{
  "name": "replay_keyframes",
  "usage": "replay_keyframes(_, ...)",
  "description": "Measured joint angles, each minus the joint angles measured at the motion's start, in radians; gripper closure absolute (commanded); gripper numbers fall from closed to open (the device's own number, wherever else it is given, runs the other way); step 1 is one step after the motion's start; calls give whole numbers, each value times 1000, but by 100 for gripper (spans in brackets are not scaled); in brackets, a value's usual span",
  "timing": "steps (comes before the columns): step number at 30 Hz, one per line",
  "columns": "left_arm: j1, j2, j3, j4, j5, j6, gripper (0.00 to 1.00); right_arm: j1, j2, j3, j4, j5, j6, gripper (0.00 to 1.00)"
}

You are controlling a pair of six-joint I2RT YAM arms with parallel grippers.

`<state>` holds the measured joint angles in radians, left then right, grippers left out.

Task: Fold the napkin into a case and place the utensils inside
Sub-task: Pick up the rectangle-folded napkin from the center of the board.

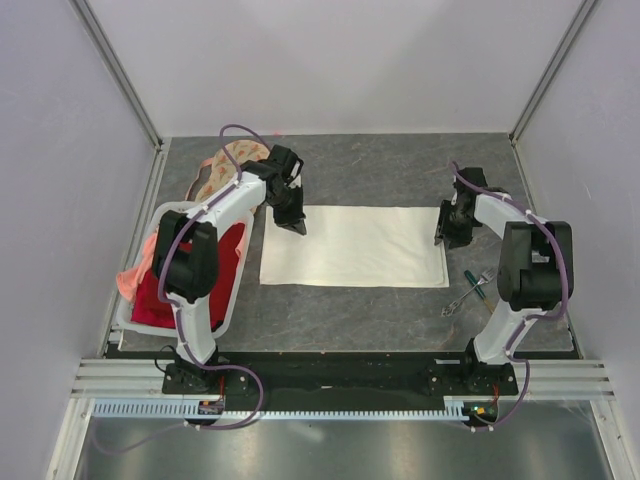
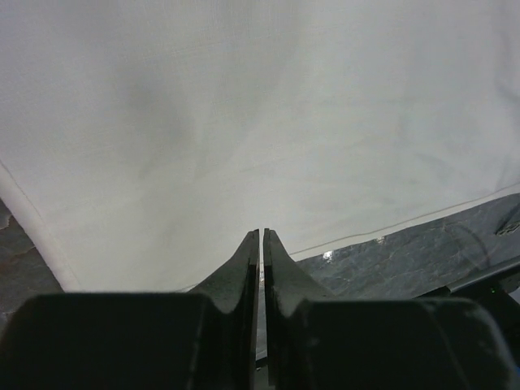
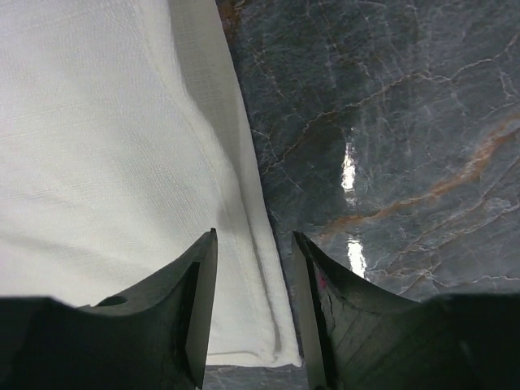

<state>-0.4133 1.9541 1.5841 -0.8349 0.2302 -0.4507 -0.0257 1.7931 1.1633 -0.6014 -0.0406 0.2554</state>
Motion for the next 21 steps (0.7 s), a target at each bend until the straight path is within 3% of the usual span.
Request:
replay_keyframes(8, -13, 0, -28, 0, 16, -12, 90, 43, 27, -7, 20, 64, 2, 66)
replay_keyframes(13, -13, 0, -29, 1, 22, -16, 91, 50, 23, -18, 39, 86, 5, 89)
replay_keyframes(18, -14, 5, -46, 26, 60, -26, 91, 52, 14, -27, 54, 83, 10, 100)
replay_keyframes(21, -17, 38, -37, 39, 73, -30, 92, 52, 10, -27, 50, 87, 8, 100)
